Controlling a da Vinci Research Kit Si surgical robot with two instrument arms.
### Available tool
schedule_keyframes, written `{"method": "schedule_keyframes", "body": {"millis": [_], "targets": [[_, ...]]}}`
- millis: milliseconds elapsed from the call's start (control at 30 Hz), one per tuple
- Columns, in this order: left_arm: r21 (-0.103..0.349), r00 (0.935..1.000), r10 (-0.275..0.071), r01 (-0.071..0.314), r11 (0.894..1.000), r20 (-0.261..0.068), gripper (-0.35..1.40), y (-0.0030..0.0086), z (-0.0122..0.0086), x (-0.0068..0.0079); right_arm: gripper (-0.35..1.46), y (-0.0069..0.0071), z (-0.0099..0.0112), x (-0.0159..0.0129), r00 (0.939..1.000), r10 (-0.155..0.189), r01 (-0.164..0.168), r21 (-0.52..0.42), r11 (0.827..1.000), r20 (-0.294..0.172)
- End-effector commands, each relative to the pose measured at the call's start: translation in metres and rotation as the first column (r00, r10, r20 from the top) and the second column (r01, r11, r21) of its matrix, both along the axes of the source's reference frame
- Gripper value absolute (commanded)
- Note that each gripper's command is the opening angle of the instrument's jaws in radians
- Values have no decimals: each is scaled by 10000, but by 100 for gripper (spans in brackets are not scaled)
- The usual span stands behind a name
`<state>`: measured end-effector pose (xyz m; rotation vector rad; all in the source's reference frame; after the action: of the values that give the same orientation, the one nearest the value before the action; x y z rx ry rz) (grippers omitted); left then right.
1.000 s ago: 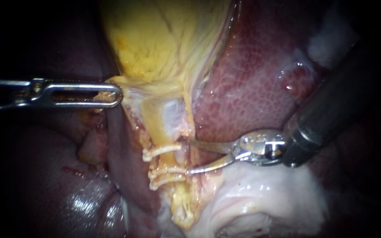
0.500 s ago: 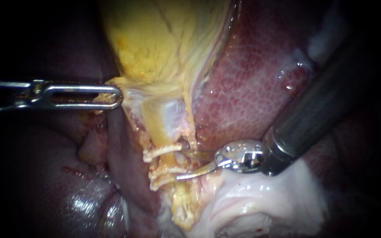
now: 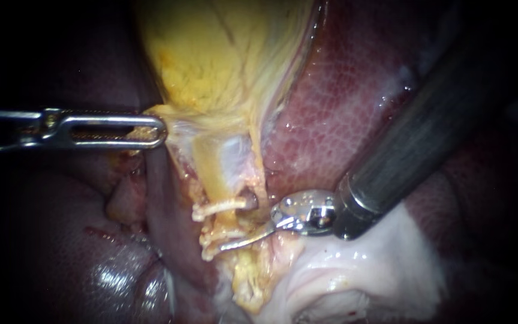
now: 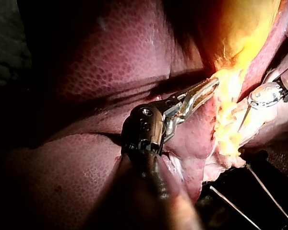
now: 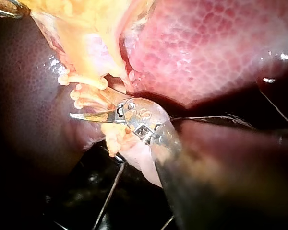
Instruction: Go to the cutting position left tube
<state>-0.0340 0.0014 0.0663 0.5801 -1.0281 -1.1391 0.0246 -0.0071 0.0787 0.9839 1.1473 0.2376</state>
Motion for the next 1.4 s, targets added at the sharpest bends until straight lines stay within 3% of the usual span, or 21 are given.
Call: {"method": "schedule_keyframes", "body": {"millis": [33, 267, 667, 1033, 1400], "targets": [[-6, 10000, 8, -8, 10000, 9, -35, 0, 2, -1, 133, 0, 1, 3, 10000, -83, 84, 46, 10000, -20], [-64, 10000, -43, 43, 10000, -37, -35, -4, 12, -12, 135, 0, 5, 21, 9999, -43, 46, 211, 9998, -117], [-77, 10000, -88, 88, 9999, -30, -35, 3, 22, -18, 138, -1, 12, 42, 9994, 226, -206, 724, 9972, -264], [-60, 10000, -63, 63, 10000, -37, -35, 9, 31, -21, 130, -11, 20, 46, 9981, -360, 413, 1114, 9929, -490], [-53, 10000, -49, 49, 10000, -22, -35, 9, 31, -22, 130, -11, 20, 46, 9981, -379, 433, 1147, 9925, -480]]}}
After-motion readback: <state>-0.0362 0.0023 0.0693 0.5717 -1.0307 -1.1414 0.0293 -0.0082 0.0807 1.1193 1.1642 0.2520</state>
